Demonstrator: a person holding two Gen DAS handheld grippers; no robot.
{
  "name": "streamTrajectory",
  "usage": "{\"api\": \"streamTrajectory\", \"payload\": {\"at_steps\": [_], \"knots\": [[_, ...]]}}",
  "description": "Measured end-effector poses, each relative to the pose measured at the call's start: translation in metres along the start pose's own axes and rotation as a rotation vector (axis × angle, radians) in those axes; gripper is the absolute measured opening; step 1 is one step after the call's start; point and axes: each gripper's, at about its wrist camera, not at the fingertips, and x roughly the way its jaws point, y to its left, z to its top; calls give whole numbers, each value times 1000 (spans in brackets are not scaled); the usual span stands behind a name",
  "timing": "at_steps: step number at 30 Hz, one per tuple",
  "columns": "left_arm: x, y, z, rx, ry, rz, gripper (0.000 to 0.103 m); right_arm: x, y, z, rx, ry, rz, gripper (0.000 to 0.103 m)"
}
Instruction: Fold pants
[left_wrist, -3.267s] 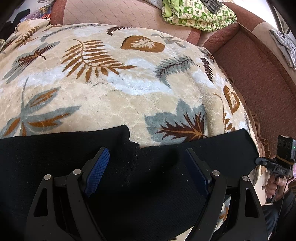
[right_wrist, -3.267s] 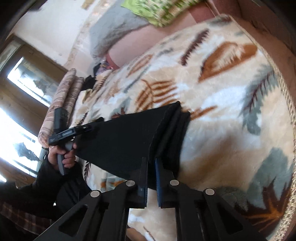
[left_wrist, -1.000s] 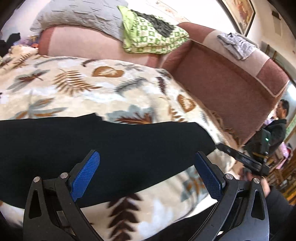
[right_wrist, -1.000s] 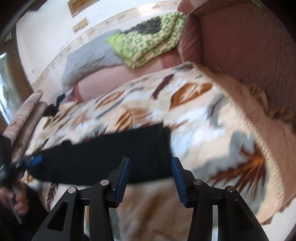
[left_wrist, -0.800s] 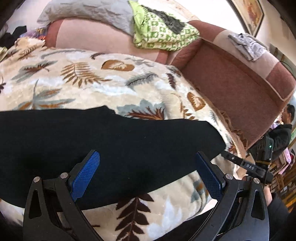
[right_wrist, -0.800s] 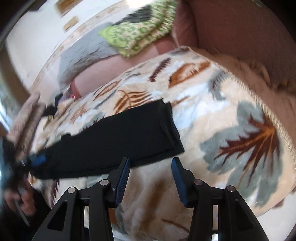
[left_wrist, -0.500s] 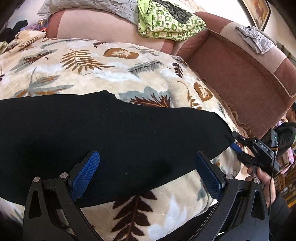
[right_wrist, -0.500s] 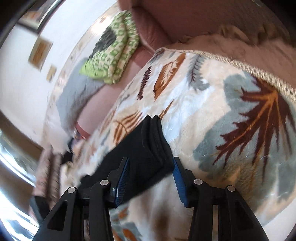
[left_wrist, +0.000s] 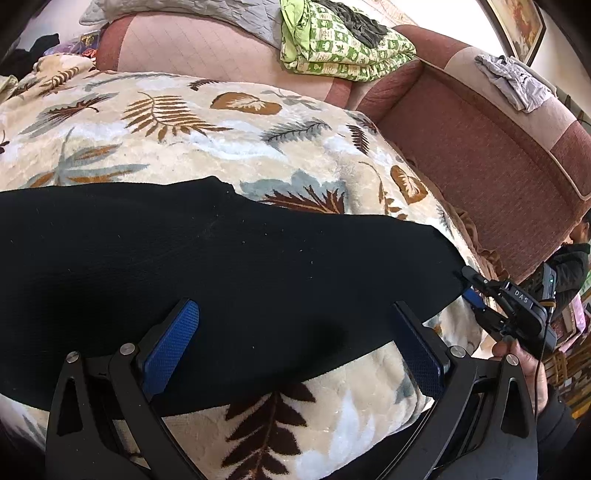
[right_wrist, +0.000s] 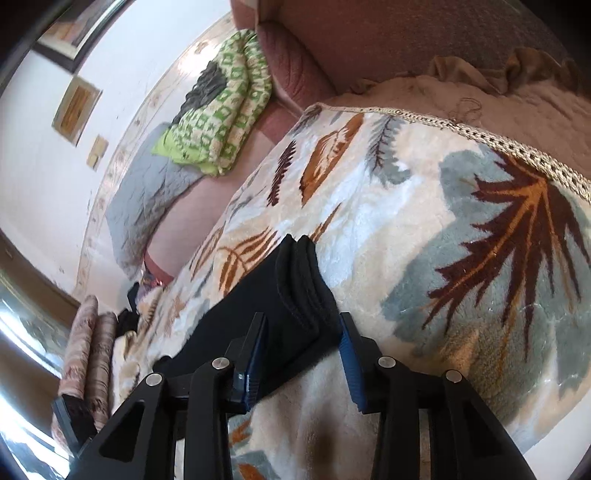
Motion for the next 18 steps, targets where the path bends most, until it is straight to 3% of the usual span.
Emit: {"api": "streamTrajectory", "payload": {"at_steps": [3,4,6,12,16,18], "knots": [[2,-2,-3,15,-11,14,102,-1,-1,0,16,2,7,37],[2,-3,-3,22,-12,20,102,-1,-2,0,28,9,21,35],[4,-5,-4,37,-9,37,102,-1,-3,1,18,20,-12,20],[5,-5,-4,56,5,39,102,-1,-1,1,-9,28,-23,12],[-6,-1,-1,30,-21,10,102,-3,4,2,-29,19,-12,10],[-23,6,6,14,-92,36,102,-5,8,3,-41,11,-3,9]]}}
